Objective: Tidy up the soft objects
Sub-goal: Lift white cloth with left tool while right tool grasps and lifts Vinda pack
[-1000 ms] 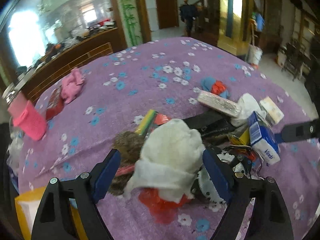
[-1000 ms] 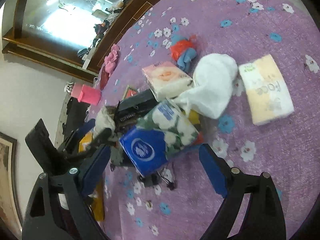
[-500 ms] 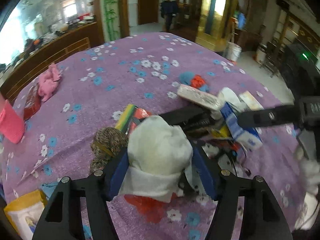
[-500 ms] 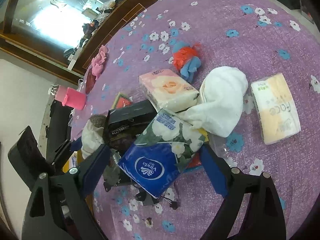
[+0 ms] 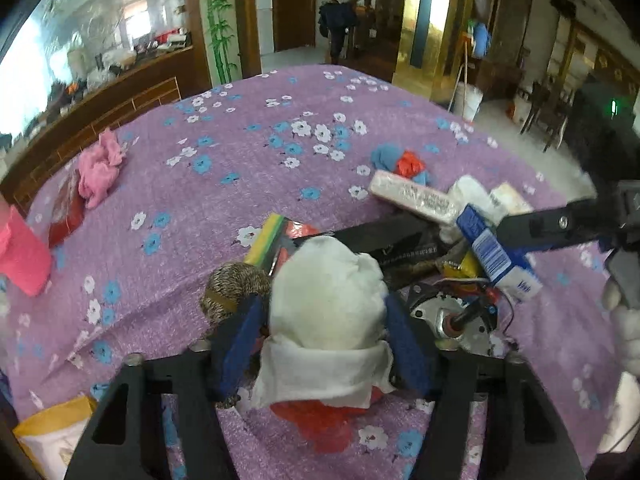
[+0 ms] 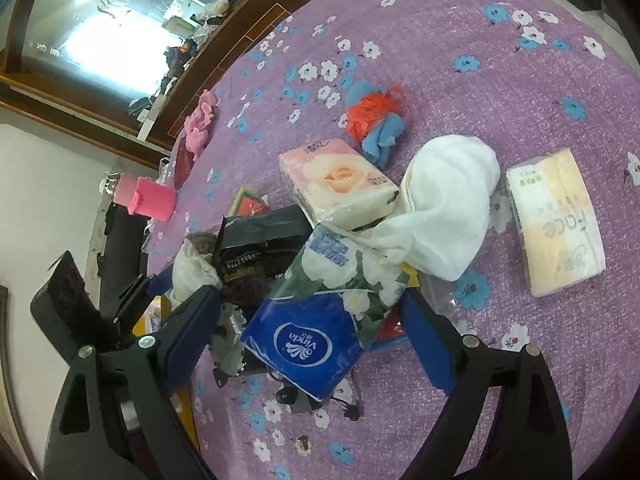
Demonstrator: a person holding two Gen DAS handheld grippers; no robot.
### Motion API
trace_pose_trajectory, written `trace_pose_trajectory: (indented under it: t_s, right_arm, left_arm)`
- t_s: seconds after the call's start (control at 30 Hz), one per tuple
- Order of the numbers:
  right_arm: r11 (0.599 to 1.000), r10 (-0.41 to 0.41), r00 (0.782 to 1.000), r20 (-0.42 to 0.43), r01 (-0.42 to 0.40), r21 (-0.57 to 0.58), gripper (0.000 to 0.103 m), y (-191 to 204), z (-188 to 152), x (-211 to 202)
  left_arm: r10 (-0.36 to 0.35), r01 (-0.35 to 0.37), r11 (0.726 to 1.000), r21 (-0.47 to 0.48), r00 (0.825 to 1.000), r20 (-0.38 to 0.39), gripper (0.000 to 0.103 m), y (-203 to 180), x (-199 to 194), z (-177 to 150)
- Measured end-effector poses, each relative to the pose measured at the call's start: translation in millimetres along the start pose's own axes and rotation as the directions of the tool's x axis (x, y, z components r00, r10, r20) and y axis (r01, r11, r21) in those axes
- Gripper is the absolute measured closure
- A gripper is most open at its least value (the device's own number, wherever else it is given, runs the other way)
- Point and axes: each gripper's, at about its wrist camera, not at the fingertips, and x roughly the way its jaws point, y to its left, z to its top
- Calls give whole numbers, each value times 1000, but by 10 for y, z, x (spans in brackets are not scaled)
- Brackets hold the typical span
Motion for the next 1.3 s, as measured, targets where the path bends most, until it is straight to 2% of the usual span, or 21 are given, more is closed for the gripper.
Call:
trace_pose_trajectory:
  t_s: [0.03, 0.17, 0.23, 0.27, 0.37, 0.63, 0.73, 1.0, 1.17, 1.3]
  right_arm:
    - [1000, -6, 1000, 1, 6, -2, 12, 5, -4, 7]
    - [1000, -28, 1000, 6, 28, -10, 13, 12, -38, 30]
    - [999, -38, 999, 14, 38, -10, 19, 11, -42, 35]
    - [999, -45, 999, 19, 45, -11, 29, 11, -45, 33]
    - [999, -54, 998, 32, 54, -3, 36, -19, -58, -1]
    - [1000, -17, 995, 96, 19, -16, 38, -11, -238, -298]
    - [998, -16, 990, 139, 23, -51, 38, 86, -314, -502]
    - [990, 16, 985, 169, 7, -138, 38, 445, -573, -808]
    - [979, 41, 990, 139, -12, -205, 38, 748, -796, -751]
    - [961, 66, 993, 99, -37, -274, 38, 1020, -1029, -597]
  left_arm:
    - [13, -13, 1000, 14, 1000, -20, 75, -72, 35, 7]
    - [70, -69, 997, 31, 998, -6, 80, -243, 24, 5]
    - [68, -68, 998, 4, 998, 8, 81, -266, -25, -9]
    - [69, -69, 998, -4, 997, 15, 82, -271, -57, -29]
    - [63, -62, 998, -30, 998, 22, 82, -294, -200, -102]
    - [57, -43, 992, -122, 992, 114, 82, -257, -809, -401]
    - [39, -16, 989, -148, 987, 159, 81, -245, -1120, -530]
    - [63, -19, 981, -195, 973, 224, 81, -125, -1850, -1030]
    - [132, -66, 961, -269, 964, 233, 81, 28, -2208, -1443]
    - [213, -116, 914, -389, 953, 215, 81, 165, -2445, -1865]
